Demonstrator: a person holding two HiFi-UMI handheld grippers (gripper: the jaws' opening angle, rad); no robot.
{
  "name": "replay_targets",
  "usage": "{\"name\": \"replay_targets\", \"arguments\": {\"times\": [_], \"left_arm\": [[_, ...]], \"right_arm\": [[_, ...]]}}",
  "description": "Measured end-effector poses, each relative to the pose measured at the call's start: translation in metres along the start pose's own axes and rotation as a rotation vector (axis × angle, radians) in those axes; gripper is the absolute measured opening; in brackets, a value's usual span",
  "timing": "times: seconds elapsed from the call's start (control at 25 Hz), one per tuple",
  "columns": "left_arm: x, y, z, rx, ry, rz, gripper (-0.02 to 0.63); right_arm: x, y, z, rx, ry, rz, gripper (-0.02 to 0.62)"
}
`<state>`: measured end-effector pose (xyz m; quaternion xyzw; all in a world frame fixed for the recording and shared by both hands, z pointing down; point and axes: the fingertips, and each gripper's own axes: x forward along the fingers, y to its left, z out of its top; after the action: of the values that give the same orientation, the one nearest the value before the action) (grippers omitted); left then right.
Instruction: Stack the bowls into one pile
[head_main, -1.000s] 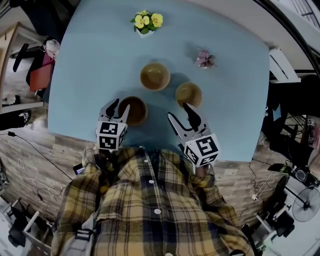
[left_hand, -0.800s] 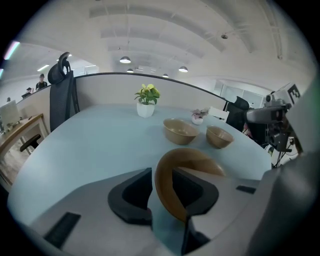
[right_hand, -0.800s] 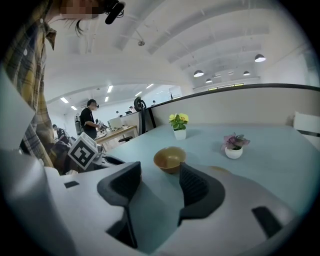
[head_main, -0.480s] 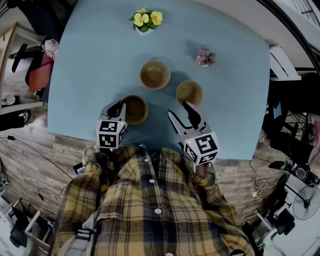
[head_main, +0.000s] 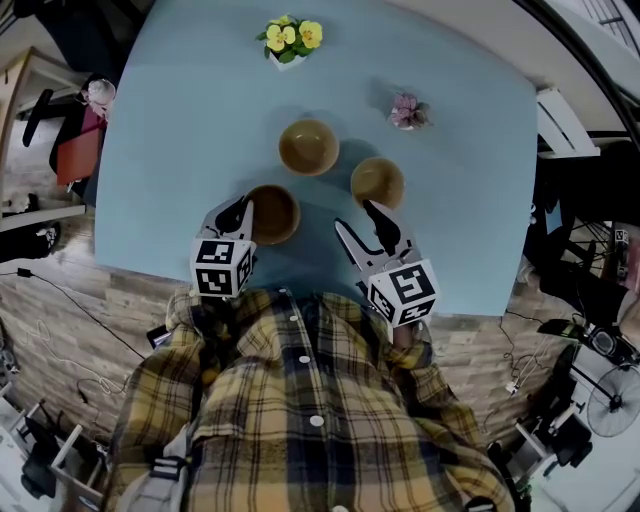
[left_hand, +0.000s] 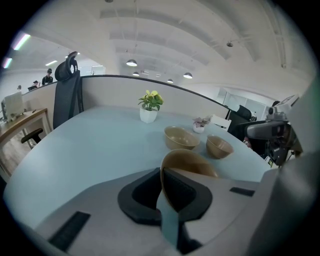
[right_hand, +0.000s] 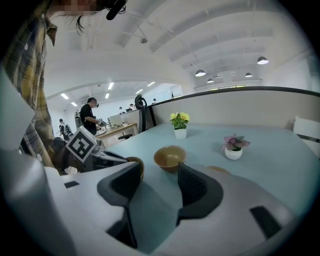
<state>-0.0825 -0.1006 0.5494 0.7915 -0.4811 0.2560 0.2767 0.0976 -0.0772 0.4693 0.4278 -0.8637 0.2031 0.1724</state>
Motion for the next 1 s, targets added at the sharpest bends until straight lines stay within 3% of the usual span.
{"name": "replay_targets", "arguments": {"times": [0.36, 1.0], "left_arm": [[-0.004, -0.009, 0.038, -0.013, -0.091, -0.023, 0.008], [0.026, -0.025, 0.129, 0.093, -0.242, -0.048, 0.008]], "right_arm": [[-0.002, -0.002, 0.000, 0.002, -0.001, -0.003, 0.238], [-0.010, -0.014, -0.002, 0.039, -0.011, -0.048, 0.238]]}}
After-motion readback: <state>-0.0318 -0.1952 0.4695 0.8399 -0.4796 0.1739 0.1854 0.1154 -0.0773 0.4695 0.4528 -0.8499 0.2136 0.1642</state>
